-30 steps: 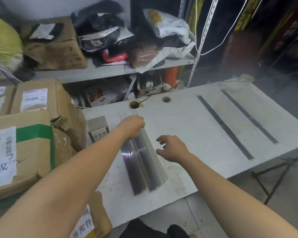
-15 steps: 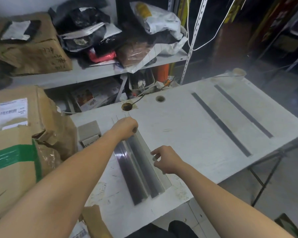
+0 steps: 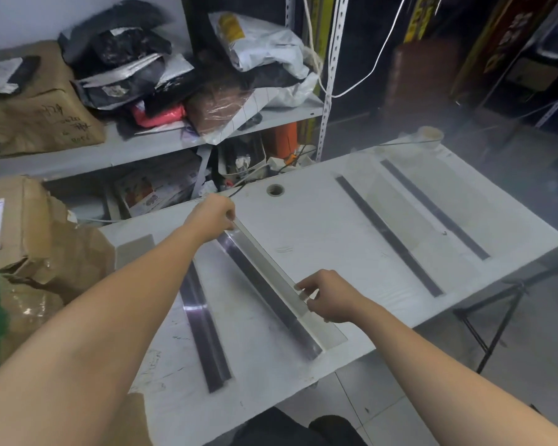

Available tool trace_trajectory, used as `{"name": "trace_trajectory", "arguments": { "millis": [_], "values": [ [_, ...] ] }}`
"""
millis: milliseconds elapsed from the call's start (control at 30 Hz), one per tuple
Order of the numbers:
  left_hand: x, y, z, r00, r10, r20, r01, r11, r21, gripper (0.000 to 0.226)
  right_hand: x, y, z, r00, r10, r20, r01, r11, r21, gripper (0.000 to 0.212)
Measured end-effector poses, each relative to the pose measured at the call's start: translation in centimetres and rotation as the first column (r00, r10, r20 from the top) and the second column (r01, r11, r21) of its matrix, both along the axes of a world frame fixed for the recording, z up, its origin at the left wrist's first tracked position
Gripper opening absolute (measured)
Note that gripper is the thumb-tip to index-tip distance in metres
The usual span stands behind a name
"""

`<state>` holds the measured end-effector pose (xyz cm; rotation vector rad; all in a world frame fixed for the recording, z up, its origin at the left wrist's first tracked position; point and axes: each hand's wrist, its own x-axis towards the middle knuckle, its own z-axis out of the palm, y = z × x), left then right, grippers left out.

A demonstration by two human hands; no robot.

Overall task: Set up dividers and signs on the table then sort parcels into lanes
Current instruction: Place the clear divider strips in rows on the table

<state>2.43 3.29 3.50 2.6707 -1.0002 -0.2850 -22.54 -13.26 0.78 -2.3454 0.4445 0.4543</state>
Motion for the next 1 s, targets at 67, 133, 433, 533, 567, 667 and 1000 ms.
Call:
{"name": "trace_trajectory", "arguments": {
  "millis": [67,133,433,533,567,667,1000],
  "values": [
    [-0.5,-1.6,0.5,1.0,0.017,-0.004,-0.017,1.0,-0.016,0.016,-1.4,-1.6,0.1,1.0,0.004,0.014,-0.004,1.0,-0.007,0.042],
    [-1.1,-3.2,0.8,1.0,0.02,0.0,-0.02,1.0,-0.001,0.017,-2.8,-3.0,0.3,1.0,0.01,0.016,-0.009,1.0,-0.015,0.045],
    [-3.0,-11.3,0.1,0.999,-0.052,0.006,0.052,0.999,-0.015,0.019,-7.3,-7.7,0.1,0.997,-0.06,0.053,0.061,0.998,-0.015,0.034],
    [-2.3,-13.8,-0.2,0.995,-0.098,-0.017,0.097,0.995,-0.032,0.021,-7.6,-8.6,-0.2,0.994,-0.099,0.036,0.1,0.995,-0.026,0.038],
    [-1.9,-14.6,-0.4,0.993,-0.115,-0.024,0.114,0.993,-0.034,0.022,-7.5,-8.9,-0.3,0.992,-0.12,0.033,0.121,0.992,-0.029,0.039],
    [-0.6,-16.8,-1.0,0.988,-0.147,-0.047,0.145,0.988,-0.048,0.02,-6.8,-9.7,-0.5,0.983,-0.18,0.028,0.181,0.982,-0.046,0.036],
    [4.7,-21.0,-2.7,0.964,-0.261,-0.043,0.26,0.965,-0.024,0.022,-3.3,-10.4,-1.6,0.944,-0.33,-0.007,0.328,0.94,-0.099,0.039]
  ]
}}
